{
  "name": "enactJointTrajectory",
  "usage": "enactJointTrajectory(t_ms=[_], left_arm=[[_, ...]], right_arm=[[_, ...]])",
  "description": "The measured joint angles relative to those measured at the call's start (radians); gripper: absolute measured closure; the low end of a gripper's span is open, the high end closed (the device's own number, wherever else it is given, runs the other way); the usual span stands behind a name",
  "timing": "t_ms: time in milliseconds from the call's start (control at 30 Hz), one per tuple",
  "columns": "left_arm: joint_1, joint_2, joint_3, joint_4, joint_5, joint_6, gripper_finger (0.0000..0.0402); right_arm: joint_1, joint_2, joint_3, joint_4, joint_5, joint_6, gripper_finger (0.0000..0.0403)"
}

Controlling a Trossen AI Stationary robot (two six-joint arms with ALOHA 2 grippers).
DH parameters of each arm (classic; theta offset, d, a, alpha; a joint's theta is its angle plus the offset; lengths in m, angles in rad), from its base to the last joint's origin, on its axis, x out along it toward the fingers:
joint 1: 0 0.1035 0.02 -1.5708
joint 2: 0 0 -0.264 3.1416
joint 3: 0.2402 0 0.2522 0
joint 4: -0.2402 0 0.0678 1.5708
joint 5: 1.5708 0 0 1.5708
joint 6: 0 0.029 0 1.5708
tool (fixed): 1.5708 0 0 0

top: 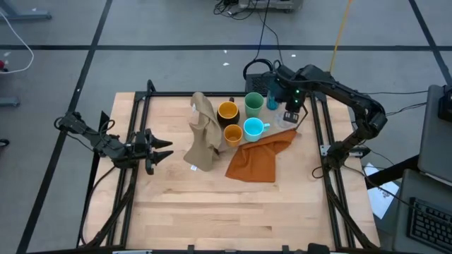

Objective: Stack small to large cups/mugs on shelf
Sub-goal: Put the transparent mug on the shelf

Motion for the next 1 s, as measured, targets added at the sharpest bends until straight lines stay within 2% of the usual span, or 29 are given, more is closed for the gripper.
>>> enactJointTrajectory(t_ms=[300, 733, 1000], left_arm=[[0.000, 0.000, 0.000, 0.001, -0.002, 0.004, 0.0211], [0.000, 0.000, 0.000, 0.000, 0.001, -0.001, 0.0211], [0.000, 0.000, 0.000, 0.000, 0.003, 0.001, 0.0211]], right_arm=[[-0.002, 0.004, -0.008, 0.058, 0.000, -0.019, 0.0403], [-0.006, 0.097, -0.007, 0.037, 0.015, -0.023, 0.0403], [-0.005, 0.100, -0.008, 0.010, 0.052, -0.013, 0.0403]])
